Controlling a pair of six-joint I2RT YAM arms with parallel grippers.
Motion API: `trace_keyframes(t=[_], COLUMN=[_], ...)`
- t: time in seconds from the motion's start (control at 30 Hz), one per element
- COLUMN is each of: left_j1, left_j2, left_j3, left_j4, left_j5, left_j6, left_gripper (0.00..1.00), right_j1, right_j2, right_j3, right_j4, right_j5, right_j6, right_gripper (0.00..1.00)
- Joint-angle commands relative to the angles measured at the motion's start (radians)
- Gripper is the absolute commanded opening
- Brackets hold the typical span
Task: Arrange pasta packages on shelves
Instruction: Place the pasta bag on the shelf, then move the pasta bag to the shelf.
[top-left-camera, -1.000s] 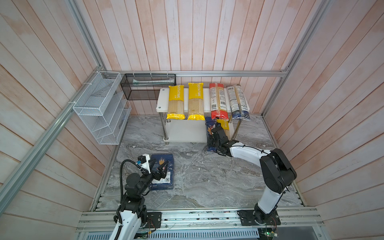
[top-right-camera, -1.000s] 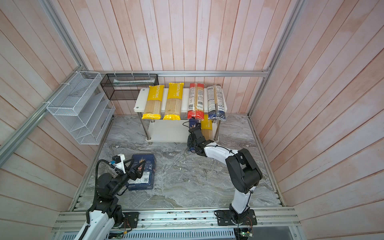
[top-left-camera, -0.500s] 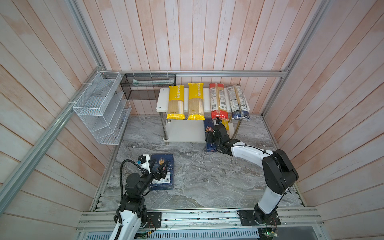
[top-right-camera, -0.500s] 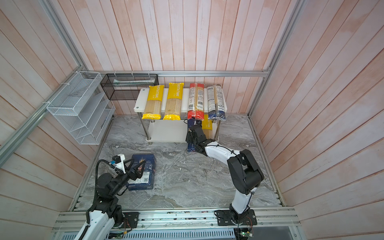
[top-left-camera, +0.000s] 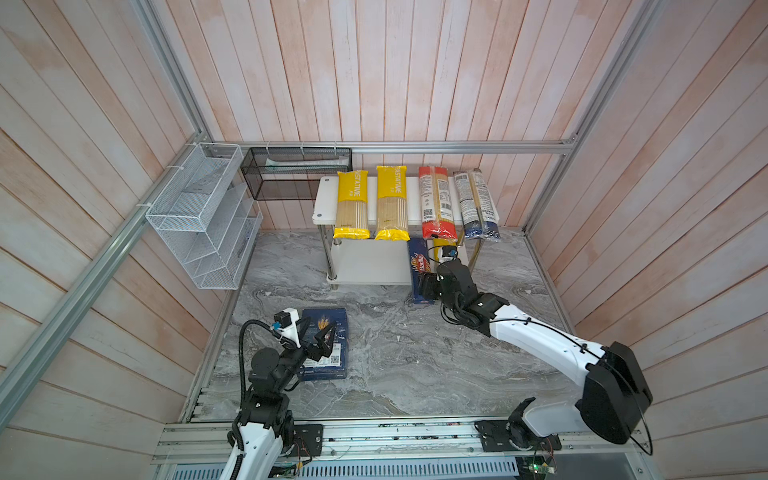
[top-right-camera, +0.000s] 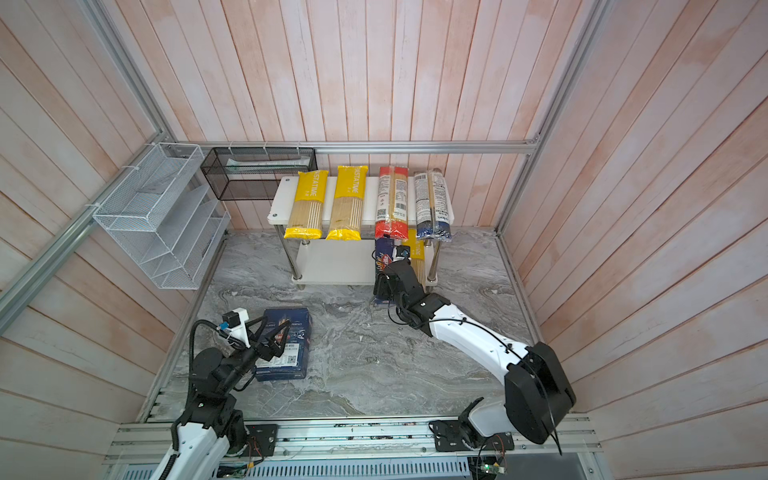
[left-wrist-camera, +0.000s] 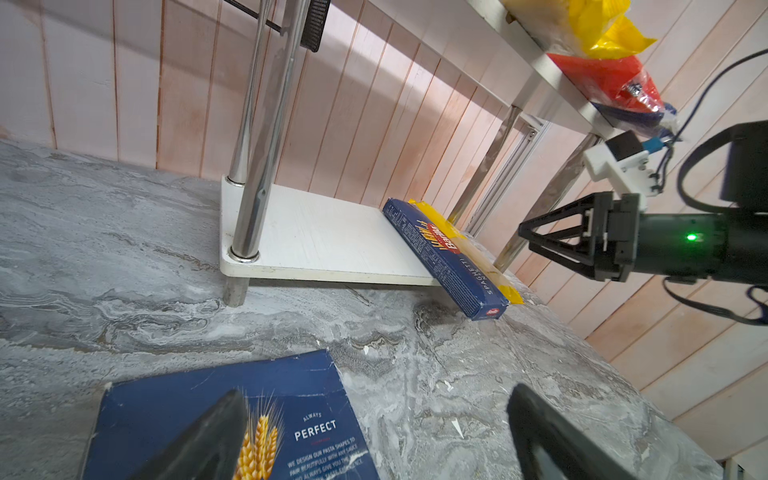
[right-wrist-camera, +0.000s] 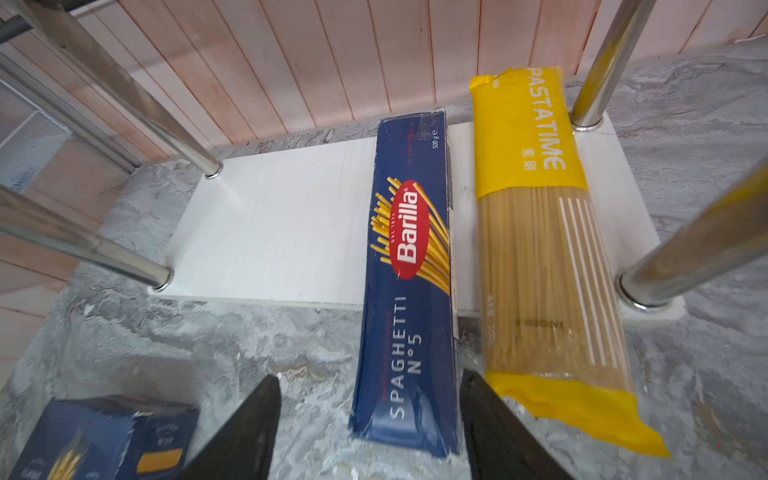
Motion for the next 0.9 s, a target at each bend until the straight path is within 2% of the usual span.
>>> trace_keyframes(t=[0.0,0.27,0.43,0.87], left_j1=[0.003,0.003,0.003,0.002], left_j2=[-0.012,-0.011,-0.017,-0.008], left_j3=[-0.015,-0.015,-0.017,-0.015], left_j4=[0.000,-0.001,-0.004,-0.004], left_j5=[0.001,0.003,0.001,-0.008], left_j6=[0.016,0.016,0.014,0.011], left_gripper=[1.00,1.00,1.00,1.00], right_j1=[0.038,0.156,0.165,0.168], right_j2=[-0.063,-0.127,-0.120,-0.052], right_j3=[-0.040,-0.092,-0.179,-0.180], right_j4=[-0.123,-0.182,-0.027,0.015], right_j5=[-0.001,-0.098,-0.204,-0.250], right_j6=[0.031,0.063,0.071,0.050], right_gripper=[0.68,0.68,0.68,0.70])
